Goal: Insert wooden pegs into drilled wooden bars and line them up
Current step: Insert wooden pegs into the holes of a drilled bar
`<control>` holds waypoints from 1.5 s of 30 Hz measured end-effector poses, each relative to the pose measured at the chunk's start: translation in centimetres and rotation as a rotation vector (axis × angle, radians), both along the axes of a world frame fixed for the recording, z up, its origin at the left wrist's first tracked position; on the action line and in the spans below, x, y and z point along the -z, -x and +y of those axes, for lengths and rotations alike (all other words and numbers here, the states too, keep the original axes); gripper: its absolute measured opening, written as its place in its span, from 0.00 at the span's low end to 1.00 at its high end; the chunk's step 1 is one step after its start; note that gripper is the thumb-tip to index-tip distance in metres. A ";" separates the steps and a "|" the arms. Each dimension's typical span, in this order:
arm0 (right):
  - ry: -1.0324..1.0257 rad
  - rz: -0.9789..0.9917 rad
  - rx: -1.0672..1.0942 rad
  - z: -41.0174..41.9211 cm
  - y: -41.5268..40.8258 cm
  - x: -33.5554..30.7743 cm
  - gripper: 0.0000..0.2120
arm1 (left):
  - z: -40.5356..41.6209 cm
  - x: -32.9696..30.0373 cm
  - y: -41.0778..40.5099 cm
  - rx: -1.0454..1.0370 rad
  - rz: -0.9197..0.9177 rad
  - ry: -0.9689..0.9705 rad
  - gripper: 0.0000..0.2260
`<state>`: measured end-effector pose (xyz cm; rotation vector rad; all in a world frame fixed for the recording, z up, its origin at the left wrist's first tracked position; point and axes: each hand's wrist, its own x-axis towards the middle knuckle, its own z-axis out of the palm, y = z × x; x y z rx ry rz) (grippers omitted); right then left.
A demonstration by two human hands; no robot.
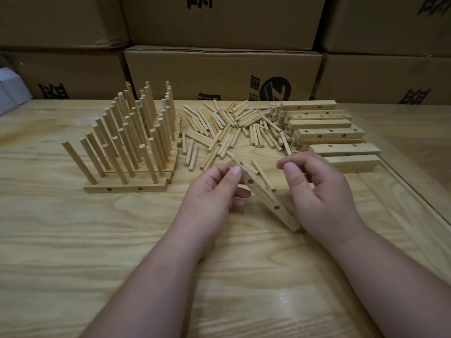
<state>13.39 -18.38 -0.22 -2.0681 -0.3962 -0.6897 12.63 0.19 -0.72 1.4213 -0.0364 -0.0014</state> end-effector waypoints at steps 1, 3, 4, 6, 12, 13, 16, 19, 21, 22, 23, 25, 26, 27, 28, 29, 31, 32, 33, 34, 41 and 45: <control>0.040 0.062 0.051 -0.2 -0.3 0.2 0.07 | 0.1 0.0 0.0 -0.018 0.018 0.015 0.08; 0.172 0.228 0.102 -0.5 -0.9 0.8 0.10 | 0.2 -0.1 0.0 -0.037 0.035 0.022 0.09; 0.247 0.307 0.108 -0.6 -1.1 1.0 0.12 | 0.2 -0.2 0.0 -0.037 0.036 0.021 0.10; 0.370 0.383 0.107 -0.5 -1.1 1.2 0.12 | 0.2 -0.2 0.0 -0.033 0.030 0.022 0.10; 0.392 0.340 0.249 -0.3 -0.9 0.9 0.09 | 0.0 -0.4 0.1 -0.031 0.041 0.060 0.10; 0.387 0.340 0.268 -0.3 -0.9 0.9 0.10 | 0.0 -0.4 0.2 -0.028 0.042 0.063 0.11; 0.389 0.359 0.289 -0.5 -0.9 0.8 0.07 | -0.1 -0.6 0.3 -0.026 0.044 0.086 0.11; 0.434 0.366 0.336 -0.6 -1.0 1.0 0.08 | -0.1 -0.8 0.4 -0.032 0.046 0.070 0.12; 0.404 0.333 0.350 -0.7 -1.1 1.1 0.05 | -0.1 -0.7 0.4 -0.032 0.050 0.047 0.13; 0.352 0.305 0.337 -0.7 -1.1 1.1 0.04 | -0.1 -0.7 0.4 -0.031 0.054 0.036 0.14; 0.283 0.272 0.313 -0.7 -1.1 1.0 0.03 | -0.1 -0.6 0.4 -0.033 0.058 0.021 0.15; 0.133 0.221 0.238 -0.6 -0.9 0.7 0.03 | -0.1 -0.5 0.4 -0.033 0.066 -0.005 0.16; 0.078 0.205 0.189 -0.4 -0.7 0.5 0.03 | -0.1 -0.5 0.4 -0.028 0.064 -0.009 0.16; 0.045 0.188 0.138 -0.2 -0.5 0.4 0.03 | -0.1 -0.5 0.4 -0.022 0.059 -0.008 0.15; 0.032 0.166 0.093 -0.1 -0.2 0.3 0.04 | -0.1 -0.5 0.4 -0.020 0.055 -0.005 0.15; 0.032 0.143 0.054 0.0 0.0 0.2 0.04 | -0.1 -0.5 0.4 -0.025 0.053 -0.006 0.15; 0.044 0.119 -0.002 0.2 0.3 0.1 0.05 | -0.1 -0.4 0.3 -0.037 0.053 -0.007 0.14; 0.045 0.117 -0.022 0.2 0.3 0.1 0.06 | -0.1 -0.4 0.3 -0.037 0.051 -0.002 0.14; 0.041 0.117 -0.038 0.2 0.4 0.2 0.07 | -0.1 -0.3 0.3 -0.035 0.051 0.006 0.14; 0.035 0.117 -0.049 0.2 0.4 0.2 0.08 | -0.1 -0.3 0.2 -0.035 0.050 0.013 0.13; -0.029 0.038 -0.071 0.4 0.5 0.1 0.07 | 0.0 -0.3 0.2 -0.013 0.039 0.020 0.11; -0.023 -0.018 -0.083 0.5 0.5 -0.1 0.06 | 0.2 -0.6 0.3 -0.030 0.011 -0.003 0.09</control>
